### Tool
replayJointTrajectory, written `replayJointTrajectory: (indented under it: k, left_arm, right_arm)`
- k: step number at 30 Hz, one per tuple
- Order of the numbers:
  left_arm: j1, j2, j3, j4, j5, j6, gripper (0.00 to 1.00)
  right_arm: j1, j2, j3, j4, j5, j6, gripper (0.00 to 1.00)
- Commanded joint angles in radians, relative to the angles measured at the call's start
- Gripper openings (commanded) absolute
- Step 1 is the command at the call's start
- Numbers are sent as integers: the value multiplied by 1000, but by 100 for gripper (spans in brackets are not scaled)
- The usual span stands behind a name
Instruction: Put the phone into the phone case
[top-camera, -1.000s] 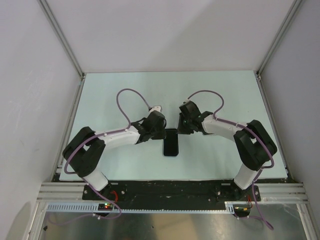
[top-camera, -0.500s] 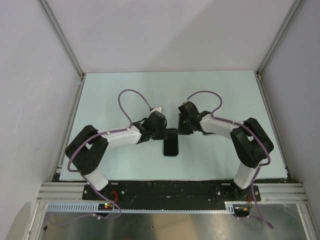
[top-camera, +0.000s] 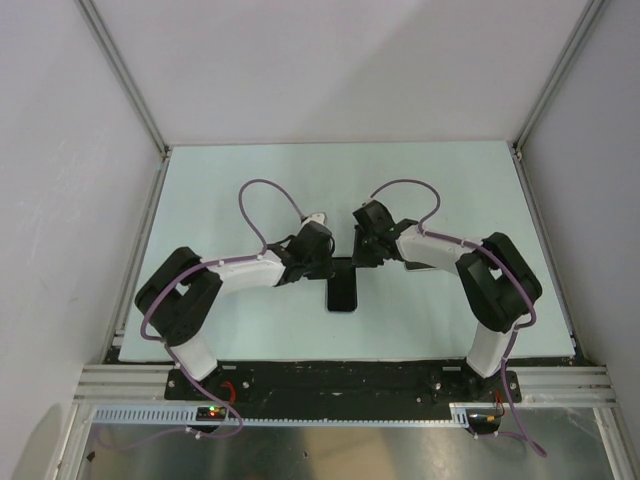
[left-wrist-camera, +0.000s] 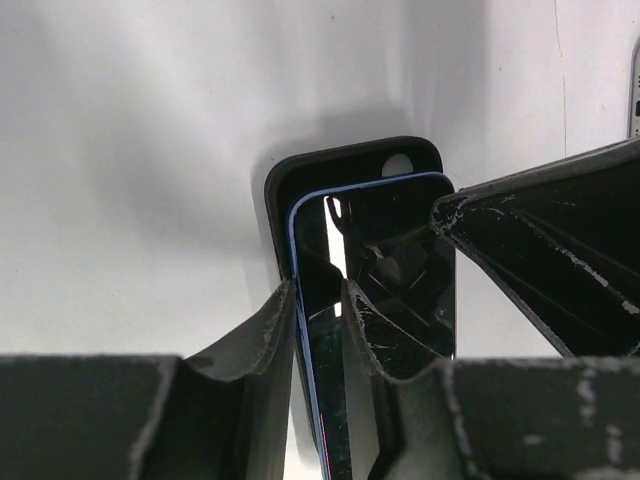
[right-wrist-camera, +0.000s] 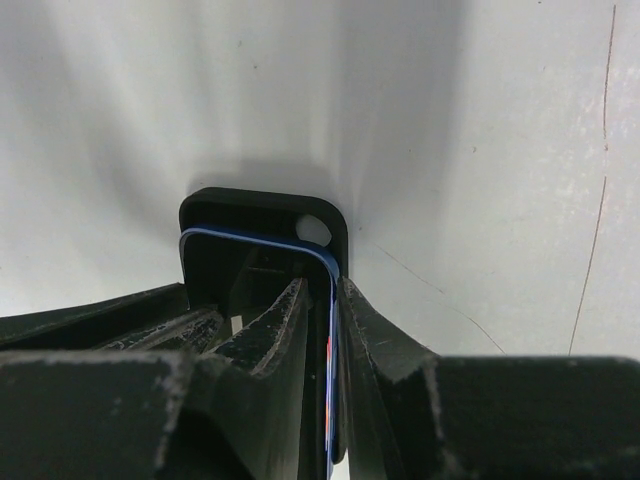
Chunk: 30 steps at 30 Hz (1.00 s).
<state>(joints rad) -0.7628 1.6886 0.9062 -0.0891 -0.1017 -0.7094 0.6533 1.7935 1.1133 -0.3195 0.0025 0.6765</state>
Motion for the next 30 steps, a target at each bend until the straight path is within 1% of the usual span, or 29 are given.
replayJointTrajectory:
  k: [1,12,19,23,30]
  left_arm:
    - [8,20,30,22,9,-15,27]
    - [18,2,9,22,2,-11,26]
    - [25,30,19,24,9,-5,25]
    - [25,67,40,26,16,-3,20]
    - [25,114,62,37,14,-10,7]
  right_arm:
    - [9,33,43,10,10,-14,23]
    - [22,84,90,-3,12,-22,22]
    - [31,101,123,-21,32,-22,22]
    - [35,91,128,-29,44,-22,22]
    - [36,87,129,-44,55,-23,22]
